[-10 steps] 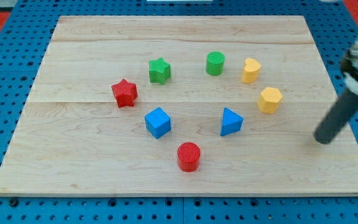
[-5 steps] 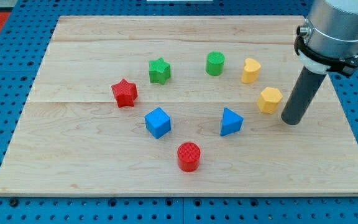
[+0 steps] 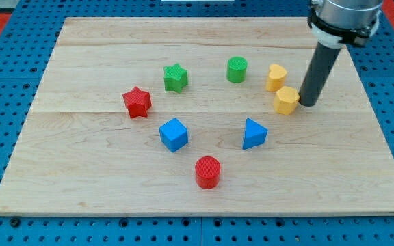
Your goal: Push yellow hexagon below to the green circle
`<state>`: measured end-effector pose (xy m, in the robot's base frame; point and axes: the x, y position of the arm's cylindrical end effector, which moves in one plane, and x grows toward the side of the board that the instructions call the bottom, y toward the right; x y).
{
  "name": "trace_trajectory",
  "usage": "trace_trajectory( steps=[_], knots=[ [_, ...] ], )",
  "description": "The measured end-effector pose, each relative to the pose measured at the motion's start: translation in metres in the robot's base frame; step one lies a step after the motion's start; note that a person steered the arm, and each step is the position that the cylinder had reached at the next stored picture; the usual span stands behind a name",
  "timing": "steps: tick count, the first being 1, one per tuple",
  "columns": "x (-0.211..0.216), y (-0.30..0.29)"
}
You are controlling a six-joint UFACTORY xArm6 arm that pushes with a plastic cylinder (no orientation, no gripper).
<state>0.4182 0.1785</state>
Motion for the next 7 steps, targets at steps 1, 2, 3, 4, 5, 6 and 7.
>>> trace_trajectory(
  steps=[1, 2, 3, 4, 5, 6, 7],
  knots=[
    [-0.005, -0.002],
    [-0.005, -0.007],
    [-0.001, -0.003],
    [-0.001, -0.006],
    [-0.003, -0.029],
    [-0.008, -0.055],
    [-0.028, -0.092]
  ],
)
